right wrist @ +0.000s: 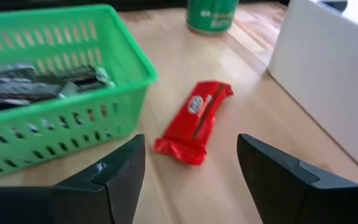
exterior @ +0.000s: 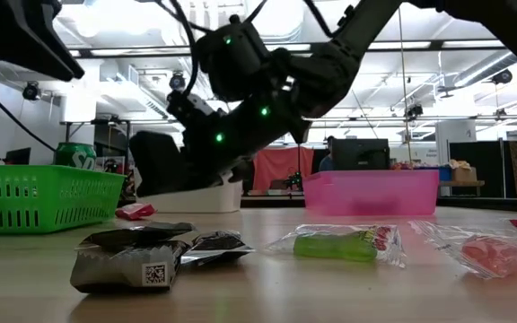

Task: Organize candy in baskets
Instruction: Put the red chocolate into the pink bin

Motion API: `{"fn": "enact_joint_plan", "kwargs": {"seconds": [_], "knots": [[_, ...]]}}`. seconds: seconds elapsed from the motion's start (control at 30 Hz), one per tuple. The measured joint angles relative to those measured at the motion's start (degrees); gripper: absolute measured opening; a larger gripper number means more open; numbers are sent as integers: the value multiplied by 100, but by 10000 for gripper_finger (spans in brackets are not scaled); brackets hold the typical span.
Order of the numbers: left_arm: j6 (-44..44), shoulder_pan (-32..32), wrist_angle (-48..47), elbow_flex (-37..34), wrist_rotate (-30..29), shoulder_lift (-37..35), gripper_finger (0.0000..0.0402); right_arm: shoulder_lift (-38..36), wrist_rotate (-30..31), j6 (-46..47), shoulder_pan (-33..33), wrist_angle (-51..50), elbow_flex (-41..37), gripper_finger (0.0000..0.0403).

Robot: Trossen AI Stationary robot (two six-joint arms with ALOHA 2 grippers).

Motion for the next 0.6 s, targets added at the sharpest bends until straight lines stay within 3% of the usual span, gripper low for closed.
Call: {"fn": "enact_joint_plan", "kwargs": {"seconds": [0.6], "knots": [[-245,-4,135,-184,-754,-37,121,229,-370,108,-217,316,-2,245]]}}
